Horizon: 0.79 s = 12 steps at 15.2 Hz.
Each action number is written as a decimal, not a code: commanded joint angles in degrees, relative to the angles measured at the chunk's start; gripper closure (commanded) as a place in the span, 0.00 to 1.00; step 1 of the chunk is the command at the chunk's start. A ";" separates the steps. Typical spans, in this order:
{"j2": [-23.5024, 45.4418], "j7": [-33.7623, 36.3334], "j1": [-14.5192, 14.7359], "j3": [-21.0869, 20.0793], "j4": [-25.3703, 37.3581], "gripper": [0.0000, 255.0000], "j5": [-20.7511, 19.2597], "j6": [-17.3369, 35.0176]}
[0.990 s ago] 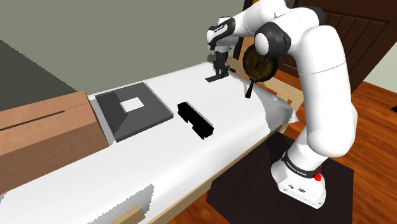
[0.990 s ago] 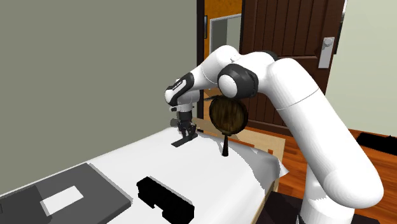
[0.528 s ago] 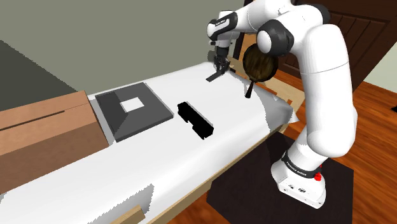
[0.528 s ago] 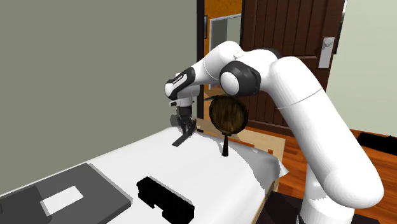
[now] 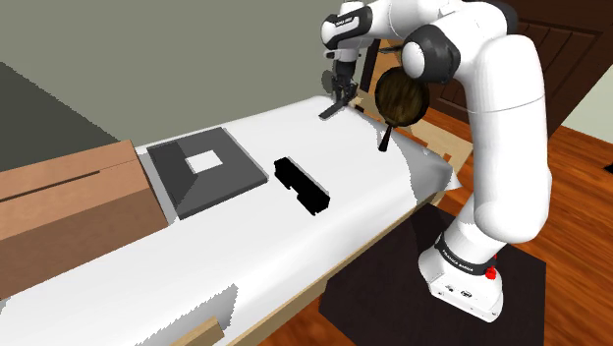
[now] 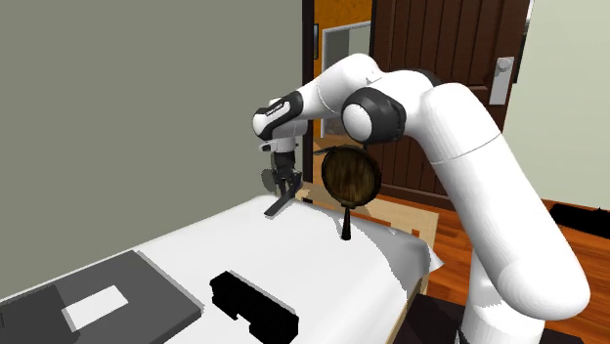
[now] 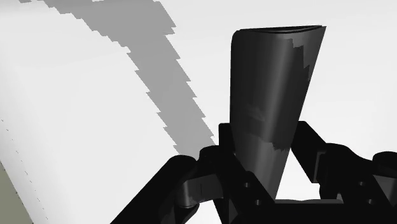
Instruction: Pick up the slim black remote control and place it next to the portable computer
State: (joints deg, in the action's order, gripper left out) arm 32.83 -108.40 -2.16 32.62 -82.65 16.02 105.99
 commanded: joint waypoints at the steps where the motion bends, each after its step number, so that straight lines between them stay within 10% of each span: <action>1: -0.39 0.12 -0.07 0.16 0.97 1.00 -0.24 -1.31; 12: -12.76 11.15 12.65 0.07 -15.35 1.00 -5.51 4.10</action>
State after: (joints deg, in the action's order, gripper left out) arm 20.97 -98.78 9.22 32.89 -96.83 10.96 109.66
